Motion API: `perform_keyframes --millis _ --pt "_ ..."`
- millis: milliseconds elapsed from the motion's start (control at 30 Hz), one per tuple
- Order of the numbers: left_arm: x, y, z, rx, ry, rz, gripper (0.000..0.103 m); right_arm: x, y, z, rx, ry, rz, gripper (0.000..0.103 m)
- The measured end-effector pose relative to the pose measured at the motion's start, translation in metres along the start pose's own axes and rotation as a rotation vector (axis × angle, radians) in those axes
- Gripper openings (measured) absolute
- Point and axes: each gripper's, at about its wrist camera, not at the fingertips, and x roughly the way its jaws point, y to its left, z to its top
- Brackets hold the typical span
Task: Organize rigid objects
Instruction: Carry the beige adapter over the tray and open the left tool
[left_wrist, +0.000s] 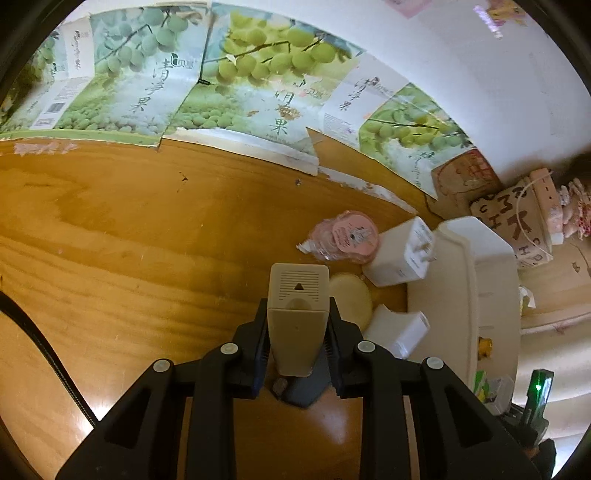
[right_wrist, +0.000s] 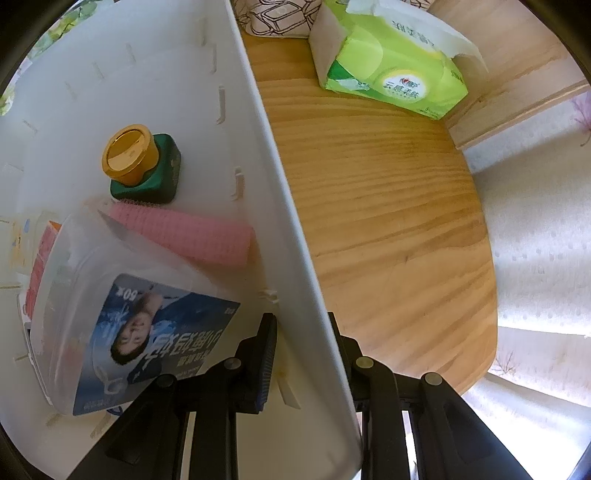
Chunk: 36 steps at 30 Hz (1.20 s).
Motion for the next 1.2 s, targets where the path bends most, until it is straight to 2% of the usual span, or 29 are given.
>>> perform_keyframes --millis 100,533,833,1033,1200 --pt "-0.01 -0.007 -0.011 0.02 -0.007 0.033 0.028 0.0 0.001 -0.003 -0.017 -0.009 0.005 0.024" --pt "-0.046 -0.059 -0.071 0.048 -0.039 0.004 0.028 -0.005 0.007 -0.018 -0.138 -0.043 0.063 0.024" --pt "-0.047 -0.116 -0.104 0.098 -0.031 -0.021 0.028 -0.008 0.006 -0.031 -0.234 -0.04 0.106 0.024" --pt "-0.041 -0.153 -0.123 0.14 -0.024 -0.048 0.028 -0.012 -0.005 -0.043 -0.255 -0.031 0.181 0.024" --pt "-0.037 -0.185 -0.137 0.175 -0.032 -0.08 0.028 -0.019 -0.009 -0.047 -0.313 -0.053 0.201 0.024"
